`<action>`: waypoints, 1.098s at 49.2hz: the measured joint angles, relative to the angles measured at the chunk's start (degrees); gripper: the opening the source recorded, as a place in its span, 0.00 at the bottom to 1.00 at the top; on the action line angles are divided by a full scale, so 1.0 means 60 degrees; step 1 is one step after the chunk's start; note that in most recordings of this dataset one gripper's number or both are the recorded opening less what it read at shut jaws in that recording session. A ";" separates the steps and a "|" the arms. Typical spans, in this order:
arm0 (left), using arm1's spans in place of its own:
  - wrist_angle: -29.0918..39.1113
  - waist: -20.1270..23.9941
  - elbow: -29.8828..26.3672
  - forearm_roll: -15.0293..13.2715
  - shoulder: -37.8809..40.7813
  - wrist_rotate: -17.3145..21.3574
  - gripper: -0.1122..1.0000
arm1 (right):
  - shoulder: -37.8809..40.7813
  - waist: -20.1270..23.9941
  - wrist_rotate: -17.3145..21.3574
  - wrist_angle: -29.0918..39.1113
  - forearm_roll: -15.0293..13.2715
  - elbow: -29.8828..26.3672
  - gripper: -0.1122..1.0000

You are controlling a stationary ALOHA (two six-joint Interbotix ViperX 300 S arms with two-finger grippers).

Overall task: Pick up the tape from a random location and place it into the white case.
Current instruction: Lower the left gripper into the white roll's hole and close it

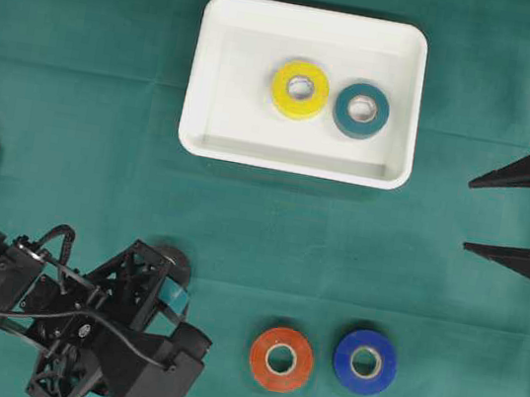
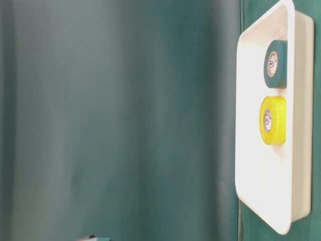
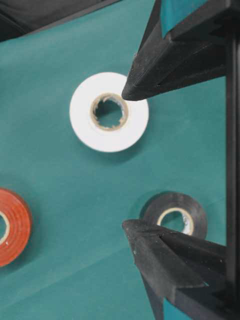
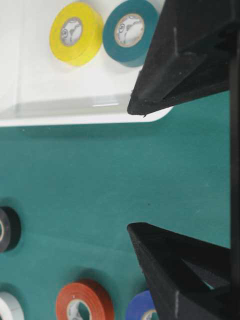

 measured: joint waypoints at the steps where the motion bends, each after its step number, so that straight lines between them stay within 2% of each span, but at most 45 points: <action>1: 0.0000 -0.0015 0.0000 0.0015 0.0015 0.0000 0.95 | 0.0000 0.0000 0.0000 0.0000 0.0015 0.0000 0.88; 13: -0.0498 -0.0015 0.0425 0.0015 0.0088 0.0000 0.95 | 0.0000 0.0000 0.0000 0.0000 0.0015 0.0000 0.88; 29: -0.2183 0.0000 0.1406 0.0000 0.0659 -0.0015 0.95 | 0.0132 0.0000 -0.0015 0.0000 0.0015 0.0000 0.88; 54: -0.2695 -0.0073 0.1553 0.0000 0.1934 0.0059 0.95 | 0.0161 0.0000 -0.0059 0.0015 0.0000 0.0000 0.88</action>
